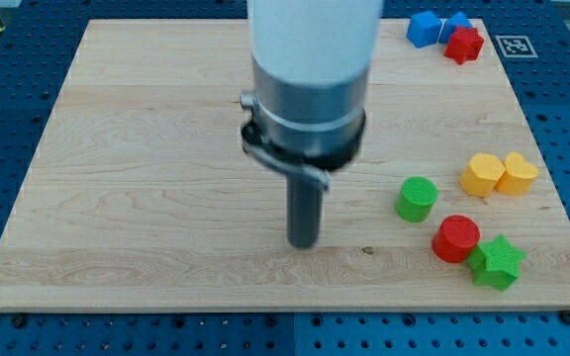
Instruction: Form a triangle with green blocks and red circle
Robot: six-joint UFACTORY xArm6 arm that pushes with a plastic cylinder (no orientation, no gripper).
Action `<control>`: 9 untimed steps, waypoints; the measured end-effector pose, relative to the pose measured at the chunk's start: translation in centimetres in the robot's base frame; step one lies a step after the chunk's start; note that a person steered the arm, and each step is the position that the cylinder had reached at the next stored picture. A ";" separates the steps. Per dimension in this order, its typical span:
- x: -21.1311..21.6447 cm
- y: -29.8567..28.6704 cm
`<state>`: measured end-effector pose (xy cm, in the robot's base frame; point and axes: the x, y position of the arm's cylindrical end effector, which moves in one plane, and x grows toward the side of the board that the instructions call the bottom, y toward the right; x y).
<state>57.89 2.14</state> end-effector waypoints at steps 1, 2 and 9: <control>2.5 4.7; 1.7 10.1; 4.0 14.1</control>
<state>61.86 16.21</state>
